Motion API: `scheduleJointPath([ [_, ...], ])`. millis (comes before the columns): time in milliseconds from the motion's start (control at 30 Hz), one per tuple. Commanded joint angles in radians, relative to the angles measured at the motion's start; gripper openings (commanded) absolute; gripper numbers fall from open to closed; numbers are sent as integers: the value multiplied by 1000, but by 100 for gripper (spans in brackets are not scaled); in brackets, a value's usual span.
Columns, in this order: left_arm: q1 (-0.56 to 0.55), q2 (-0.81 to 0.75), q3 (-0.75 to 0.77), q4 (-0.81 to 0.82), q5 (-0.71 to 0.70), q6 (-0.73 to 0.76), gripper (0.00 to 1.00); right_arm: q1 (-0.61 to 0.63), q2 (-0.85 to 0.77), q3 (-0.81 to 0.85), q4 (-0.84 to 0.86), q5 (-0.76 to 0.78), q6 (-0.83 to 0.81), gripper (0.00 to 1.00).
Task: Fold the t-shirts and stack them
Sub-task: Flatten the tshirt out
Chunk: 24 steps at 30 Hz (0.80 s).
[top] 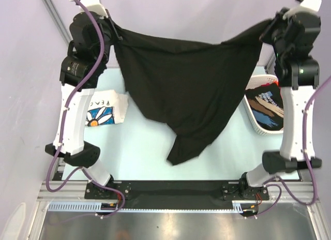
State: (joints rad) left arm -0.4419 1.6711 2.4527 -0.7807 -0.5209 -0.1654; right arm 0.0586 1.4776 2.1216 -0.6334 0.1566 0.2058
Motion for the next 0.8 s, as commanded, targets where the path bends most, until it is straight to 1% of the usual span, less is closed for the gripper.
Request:
scheduleJointPath([
  [0,83,7,72,5,165,-68,0,-8,194,399,-116,-57,70,0],
  [33,92,13,75,-12,191,-74,0,-8,286,472,-199,-87,84,0],
  [67,92,9,72,-14,190,-77,0,-6,312,522,-224,-98,86,0],
  [100,94,1,65,-11,193,-69,0,-6,320,552,-239,-104,89,0],
  [133,92,-26,55,-2,194,-68,0,7,282,525,-220,-100,72,0],
  [167,94,-39,42,1,194,-65,0,13,244,464,-191,-92,61,0],
  [200,92,-56,35,1,196,-54,0,24,187,319,-108,-82,47,0],
  [233,94,-89,26,4,196,-52,0,43,77,223,-60,-54,35,0],
  [300,92,-128,-24,6,203,-45,0,61,-38,85,47,-39,1,0],
  [333,92,-166,-46,6,211,-45,0,70,-84,-11,64,-20,-11,0],
  [367,92,-189,-87,6,225,-45,0,87,-161,-40,70,-12,-38,0],
  [433,91,-258,-136,9,236,-49,0,102,-226,-92,52,1,-65,0],
  [467,89,-284,-191,15,245,-49,0,106,-284,-106,46,3,-74,0],
  [533,75,-359,-263,29,259,-48,0,107,-341,-114,17,-6,-97,0],
  [600,49,-408,-303,37,249,-39,0,109,-413,-106,-18,-8,-109,0],
  [767,14,-586,-424,78,220,-43,0,104,-510,-52,-104,6,-109,0],
])
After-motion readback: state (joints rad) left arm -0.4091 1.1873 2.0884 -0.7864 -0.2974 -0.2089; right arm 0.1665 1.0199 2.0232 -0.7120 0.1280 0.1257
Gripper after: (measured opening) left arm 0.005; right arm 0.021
